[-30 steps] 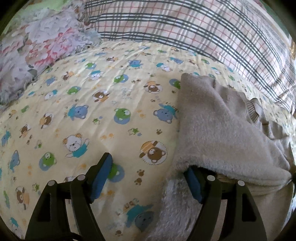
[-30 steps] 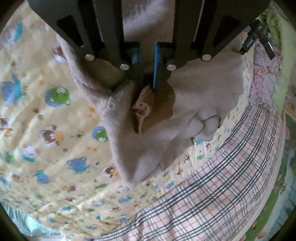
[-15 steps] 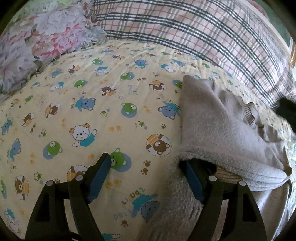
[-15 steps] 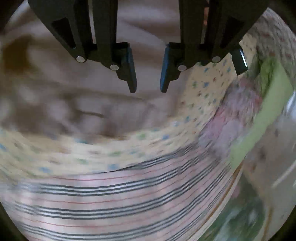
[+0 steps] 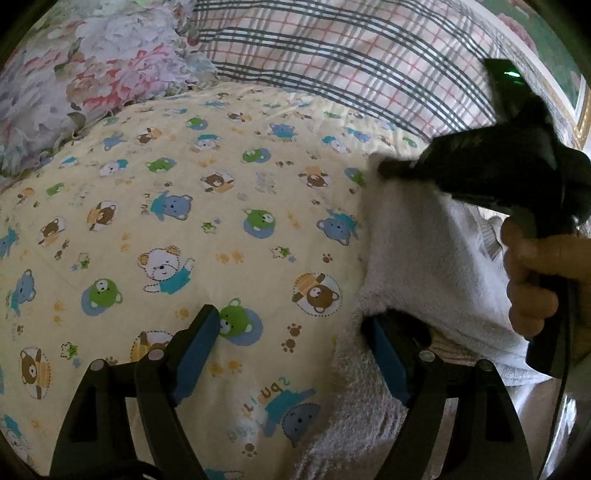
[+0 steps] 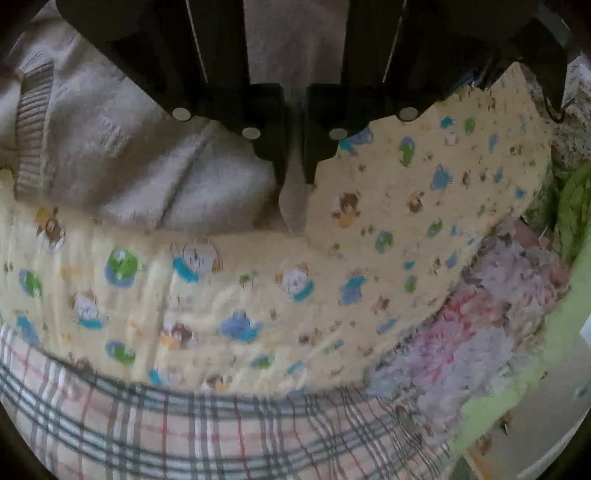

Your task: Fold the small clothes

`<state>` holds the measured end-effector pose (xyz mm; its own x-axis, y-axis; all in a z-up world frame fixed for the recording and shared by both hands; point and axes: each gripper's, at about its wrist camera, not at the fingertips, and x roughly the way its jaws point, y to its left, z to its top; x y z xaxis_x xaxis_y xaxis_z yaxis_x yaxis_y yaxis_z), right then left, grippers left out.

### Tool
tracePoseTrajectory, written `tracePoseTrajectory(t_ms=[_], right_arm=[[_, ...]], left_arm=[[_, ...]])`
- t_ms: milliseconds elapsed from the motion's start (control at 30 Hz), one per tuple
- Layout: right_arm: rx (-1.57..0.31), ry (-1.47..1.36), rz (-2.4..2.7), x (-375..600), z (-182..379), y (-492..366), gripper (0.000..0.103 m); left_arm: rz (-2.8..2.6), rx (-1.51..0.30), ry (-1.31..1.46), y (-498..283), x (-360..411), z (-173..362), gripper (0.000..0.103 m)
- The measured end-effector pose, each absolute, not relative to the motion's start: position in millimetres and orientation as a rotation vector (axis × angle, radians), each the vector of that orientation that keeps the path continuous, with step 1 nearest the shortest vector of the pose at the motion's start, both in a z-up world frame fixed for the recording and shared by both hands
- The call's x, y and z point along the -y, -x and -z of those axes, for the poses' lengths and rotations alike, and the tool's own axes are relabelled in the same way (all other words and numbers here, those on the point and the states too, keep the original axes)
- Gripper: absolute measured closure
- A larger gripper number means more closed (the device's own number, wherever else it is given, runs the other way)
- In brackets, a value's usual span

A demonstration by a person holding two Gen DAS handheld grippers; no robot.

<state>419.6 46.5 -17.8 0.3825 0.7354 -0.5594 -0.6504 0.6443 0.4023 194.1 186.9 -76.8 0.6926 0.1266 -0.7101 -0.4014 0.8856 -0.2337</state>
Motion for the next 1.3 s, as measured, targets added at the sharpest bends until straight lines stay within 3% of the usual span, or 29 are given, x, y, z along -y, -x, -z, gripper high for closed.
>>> tracePoseTrajectory(t_ms=[100, 233, 333, 500, 667, 833, 1067, 1133, 1167, 1300], right_arm=[[-0.673, -0.351, -0.913, -21, 17, -422, 0.095], [-0.849, -0.421, -0.86, -20, 48, -433, 0.087], [-0.82, -0.463, -0.832, 5, 42, -418, 0.081], [-0.685, -0.559, -0.732, 105, 27, -371, 0.057], [-0.633, -0.529, -0.43, 219, 45, -322, 0.053], [-0.737, -0.557, -0.223, 292, 89, -316, 0.051], [-0.813, -0.495, -0.255, 276, 107, -334, 0.051], [-0.819, -0.444, -0.248, 266, 107, -334, 0.056], [-0.817, -0.466, -0.291, 266, 106, -333, 0.093], [-0.669, -0.61, -0.345, 301, 85, -294, 0.096]], left_arm=[[-0.313, -0.732, 0.428, -190, -193, 77, 0.022], [-0.327, -0.738, 0.425, -190, -193, 76, 0.022], [-0.332, -0.738, 0.432, -191, -193, 76, 0.022], [-0.296, -0.771, 0.436, -187, -201, 64, 0.023], [-0.15, -0.796, 0.458, -200, -217, 38, 0.021], [-0.033, -0.891, 0.435, -249, -220, 31, 0.021], [-0.018, -1.017, 0.414, -308, -211, 55, 0.02], [-0.021, -1.027, 0.418, -316, -211, 60, 0.02], [-0.022, -1.025, 0.415, -317, -211, 60, 0.02], [-0.005, -1.02, 0.413, -321, -209, 58, 0.02]])
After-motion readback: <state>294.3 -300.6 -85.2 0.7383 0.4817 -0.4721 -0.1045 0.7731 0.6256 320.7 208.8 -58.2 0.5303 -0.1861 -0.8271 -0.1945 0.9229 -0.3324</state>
